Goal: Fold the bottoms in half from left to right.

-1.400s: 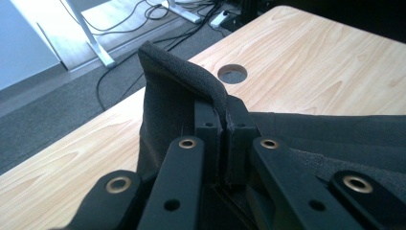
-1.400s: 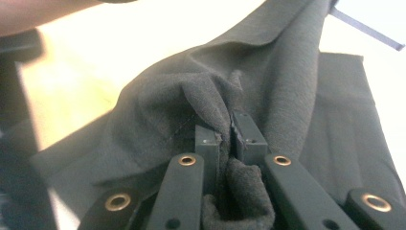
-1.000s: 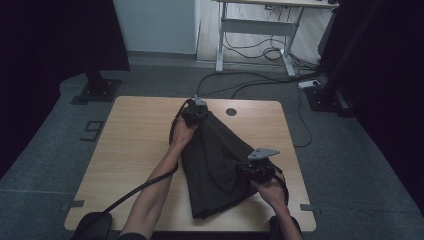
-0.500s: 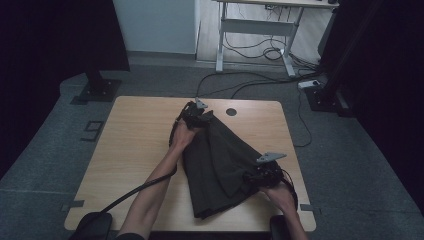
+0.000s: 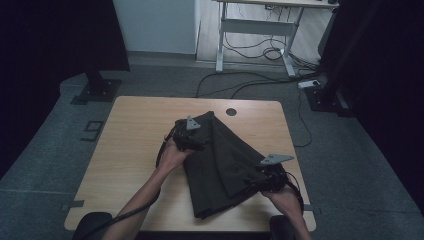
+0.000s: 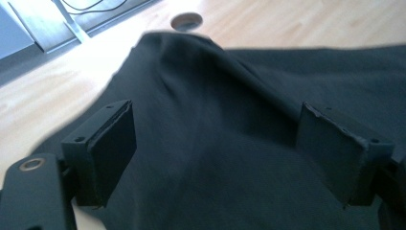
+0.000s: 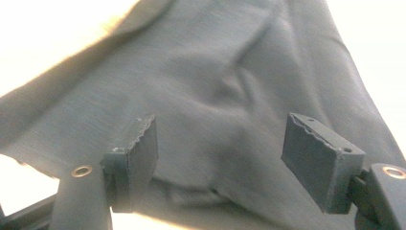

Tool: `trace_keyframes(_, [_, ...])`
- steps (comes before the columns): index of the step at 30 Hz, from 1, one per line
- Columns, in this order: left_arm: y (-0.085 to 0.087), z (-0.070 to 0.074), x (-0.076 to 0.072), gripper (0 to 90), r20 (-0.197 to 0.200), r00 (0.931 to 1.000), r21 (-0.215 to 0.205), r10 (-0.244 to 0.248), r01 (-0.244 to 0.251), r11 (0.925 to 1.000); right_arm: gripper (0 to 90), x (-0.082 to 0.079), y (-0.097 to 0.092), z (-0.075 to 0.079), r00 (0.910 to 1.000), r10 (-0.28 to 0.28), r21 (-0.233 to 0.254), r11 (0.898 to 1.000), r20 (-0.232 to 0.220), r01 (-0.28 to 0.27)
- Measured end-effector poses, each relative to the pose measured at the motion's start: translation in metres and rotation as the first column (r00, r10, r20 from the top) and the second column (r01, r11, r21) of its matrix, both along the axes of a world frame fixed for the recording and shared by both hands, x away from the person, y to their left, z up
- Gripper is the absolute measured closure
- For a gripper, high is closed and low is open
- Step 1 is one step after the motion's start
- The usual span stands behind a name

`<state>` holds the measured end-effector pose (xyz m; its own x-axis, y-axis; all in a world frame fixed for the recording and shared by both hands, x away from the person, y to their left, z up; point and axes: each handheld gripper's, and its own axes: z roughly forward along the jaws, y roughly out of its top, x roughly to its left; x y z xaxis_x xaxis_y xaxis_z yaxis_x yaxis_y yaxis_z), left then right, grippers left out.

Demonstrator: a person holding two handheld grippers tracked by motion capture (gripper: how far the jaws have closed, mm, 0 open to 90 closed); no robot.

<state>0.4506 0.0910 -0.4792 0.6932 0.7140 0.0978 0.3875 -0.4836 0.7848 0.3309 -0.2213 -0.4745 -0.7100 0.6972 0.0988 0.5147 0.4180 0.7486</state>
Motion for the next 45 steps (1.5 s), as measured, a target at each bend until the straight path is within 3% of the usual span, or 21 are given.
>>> trace_keyframes(4, [0.007,-0.006,-0.027,12.9,-0.018,0.9998,-0.026,-0.011,0.010,0.9996,24.7,0.003,0.028,-0.002,0.9988,0.048,-0.005,0.999,-0.004,-0.048])
trace_keyframes(8, [0.010,-0.018,-0.051,12.7,-0.037,0.9987,-0.036,-0.034,0.033,0.9988,19.1,0.007,0.056,-0.014,0.9975,0.068,-0.054,0.996,-0.015,-0.069])
trace_keyframes(12, [0.009,-0.035,-0.067,12.8,-0.050,0.9976,-0.001,-0.047,0.047,0.9989,20.0,0.009,0.076,-0.032,0.9975,0.065,-0.124,0.990,-0.027,-0.068])
trace_keyframes(14, [0.008,-0.044,-0.072,12.9,-0.057,0.9975,0.016,-0.041,0.042,0.9990,31.7,0.009,0.081,-0.041,0.9986,0.050,-0.185,0.981,-0.016,-0.052])
trace_keyframes(16, [0.008,-0.051,-0.075,13.7,-0.067,0.9970,0.022,-0.039,0.041,0.9989,50.2,0.010,0.083,-0.046,0.9992,0.040,-0.238,0.970,-0.010,-0.041])
trace_keyframes(19, [0.005,-0.060,-0.077,14.0,-0.068,0.9970,0.052,-0.037,0.040,0.9979,75.1,0.008,0.081,-0.043,0.9989,0.044,-0.230,0.972,-0.015,-0.047])
trace_keyframes(21, [0.004,-0.062,-0.078,14.2,-0.061,0.9976,0.051,-0.033,0.036,0.9981,81.0,0.007,0.076,-0.034,0.9995,0.031,-0.219,0.975,0.003,-0.029])
trace_keyframes(23, [0.004,-0.062,-0.079,14.2,-0.060,0.9977,0.051,-0.031,0.034,0.9981,81.6,0.010,0.065,-0.022,0.9998,0.005,-0.182,0.983,0.020,-0.002])
trace_keyframes(26, [0.004,-0.060,-0.080,14.4,-0.060,0.9977,0.049,-0.032,0.035,0.9982,80.6,0.018,0.042,-0.006,0.9965,-0.063,-0.148,0.987,0.055,0.070])
trace_keyframes(30, [0.004,-0.056,-0.083,14.3,-0.056,0.9978,0.038,-0.034,0.036,0.9986,74.7,0.034,0.008,0.002,0.9832,-0.168,-0.127,0.976,0.072,0.176])
trace_keyframes(33, [0.005,-0.053,-0.087,14.2,-0.049,0.9981,0.036,-0.038,0.039,0.9986,63.3,0.049,-0.015,-0.007,0.9663,-0.251,-0.142,0.956,0.057,0.257])
trace_keyframes(35, [0.008,-0.051,-0.090,14.1,-0.053,0.9979,0.024,-0.037,0.039,0.9990,54.0,0.059,-0.030,-0.021,0.9544,-0.298,-0.149,0.943,0.016,0.297])
trace_keyframes(38, [0.012,-0.051,-0.092,14.1,-0.067,0.9972,0.006,-0.034,0.035,0.9994,43.3,0.066,-0.042,-0.037,0.9442,-0.328,-0.161,0.934,-0.028,0.320])
trace_keyframes(42, [0.012,-0.057,-0.091,14.1,-0.086,0.9959,0.012,-0.031,0.032,0.9994,38.4,0.071,-0.051,-0.053,0.9355,-0.349,-0.130,0.932,-0.058,0.339])
trace_keyframes(45, [0.010,-0.062,-0.090,14.5,-0.094,0.9949,0.032,-0.038,0.041,0.9986,39.0,0.072,-0.054,-0.058,0.9346,-0.349,-0.118,0.933,-0.069,0.340])
